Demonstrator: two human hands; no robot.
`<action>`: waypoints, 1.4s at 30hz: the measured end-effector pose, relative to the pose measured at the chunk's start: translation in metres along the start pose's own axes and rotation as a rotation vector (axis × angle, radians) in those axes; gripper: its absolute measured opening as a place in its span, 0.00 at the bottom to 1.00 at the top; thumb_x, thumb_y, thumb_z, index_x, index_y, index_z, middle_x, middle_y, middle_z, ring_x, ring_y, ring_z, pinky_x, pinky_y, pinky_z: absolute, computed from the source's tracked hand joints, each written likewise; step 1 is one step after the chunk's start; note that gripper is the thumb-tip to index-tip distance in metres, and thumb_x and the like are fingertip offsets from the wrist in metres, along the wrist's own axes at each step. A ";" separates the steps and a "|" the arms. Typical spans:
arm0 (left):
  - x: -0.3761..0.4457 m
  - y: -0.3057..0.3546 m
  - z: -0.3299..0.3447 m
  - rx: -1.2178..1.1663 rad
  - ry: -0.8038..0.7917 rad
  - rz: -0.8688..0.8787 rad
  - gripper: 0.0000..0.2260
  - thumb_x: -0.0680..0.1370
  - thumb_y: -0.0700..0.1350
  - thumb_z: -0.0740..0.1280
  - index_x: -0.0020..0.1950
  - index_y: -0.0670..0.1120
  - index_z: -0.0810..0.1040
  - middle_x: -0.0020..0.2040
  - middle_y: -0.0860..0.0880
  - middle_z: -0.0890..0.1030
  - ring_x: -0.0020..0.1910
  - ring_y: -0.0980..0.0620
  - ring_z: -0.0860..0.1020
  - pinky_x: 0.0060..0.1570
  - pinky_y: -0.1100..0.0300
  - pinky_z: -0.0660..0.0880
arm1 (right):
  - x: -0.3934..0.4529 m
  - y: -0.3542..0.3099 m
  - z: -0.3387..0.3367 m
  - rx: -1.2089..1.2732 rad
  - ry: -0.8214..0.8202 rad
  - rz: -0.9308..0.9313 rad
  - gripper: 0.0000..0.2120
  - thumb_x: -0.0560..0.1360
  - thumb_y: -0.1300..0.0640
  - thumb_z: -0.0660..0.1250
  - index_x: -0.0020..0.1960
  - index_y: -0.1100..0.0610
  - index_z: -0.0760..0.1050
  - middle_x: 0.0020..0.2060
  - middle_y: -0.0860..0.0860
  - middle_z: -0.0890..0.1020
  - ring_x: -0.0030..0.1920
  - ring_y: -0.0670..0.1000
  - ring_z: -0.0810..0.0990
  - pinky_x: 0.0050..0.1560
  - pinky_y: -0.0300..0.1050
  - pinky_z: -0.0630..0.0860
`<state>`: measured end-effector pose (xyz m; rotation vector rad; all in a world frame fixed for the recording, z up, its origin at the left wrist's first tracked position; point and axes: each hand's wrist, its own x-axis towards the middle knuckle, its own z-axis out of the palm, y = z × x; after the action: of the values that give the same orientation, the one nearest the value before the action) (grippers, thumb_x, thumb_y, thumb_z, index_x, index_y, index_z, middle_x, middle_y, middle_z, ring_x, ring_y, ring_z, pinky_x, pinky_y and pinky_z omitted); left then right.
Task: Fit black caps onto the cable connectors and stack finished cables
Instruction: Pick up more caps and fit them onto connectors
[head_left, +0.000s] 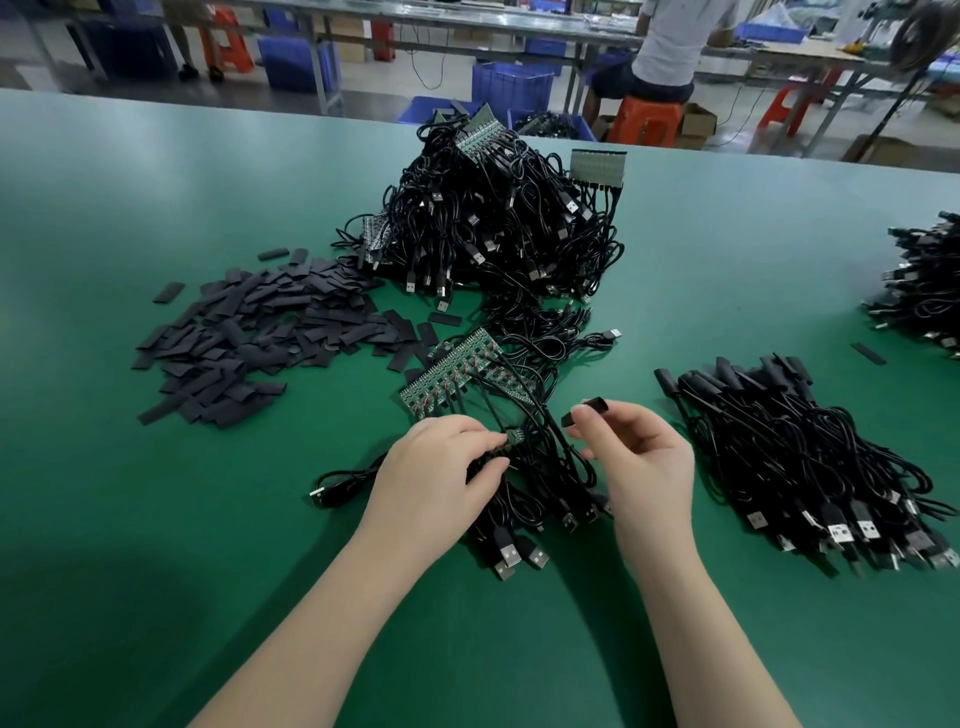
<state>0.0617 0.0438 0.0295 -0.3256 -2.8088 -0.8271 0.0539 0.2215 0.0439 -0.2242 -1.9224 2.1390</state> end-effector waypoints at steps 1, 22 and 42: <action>0.001 0.000 0.000 -0.018 0.000 -0.017 0.13 0.79 0.53 0.65 0.63 0.55 0.80 0.57 0.58 0.79 0.59 0.56 0.73 0.58 0.63 0.68 | 0.000 0.001 0.001 -0.002 0.002 0.002 0.08 0.70 0.60 0.77 0.37 0.48 0.84 0.36 0.52 0.86 0.38 0.50 0.82 0.39 0.39 0.79; 0.004 -0.004 -0.002 -0.246 0.131 0.078 0.10 0.78 0.46 0.69 0.59 0.54 0.82 0.48 0.67 0.76 0.53 0.64 0.76 0.50 0.72 0.70 | -0.012 0.009 0.013 -0.073 -0.154 -0.205 0.15 0.69 0.65 0.77 0.38 0.44 0.83 0.37 0.47 0.86 0.37 0.43 0.83 0.40 0.33 0.77; 0.004 -0.006 0.000 -0.294 0.099 0.179 0.12 0.77 0.47 0.66 0.60 0.53 0.82 0.51 0.60 0.81 0.53 0.63 0.76 0.53 0.65 0.73 | -0.008 0.006 0.006 -0.110 -0.214 -0.206 0.15 0.70 0.67 0.76 0.40 0.45 0.83 0.40 0.48 0.87 0.42 0.48 0.85 0.44 0.37 0.80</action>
<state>0.0564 0.0399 0.0277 -0.5546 -2.5210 -1.1777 0.0597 0.2130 0.0385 0.1831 -2.0790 1.9935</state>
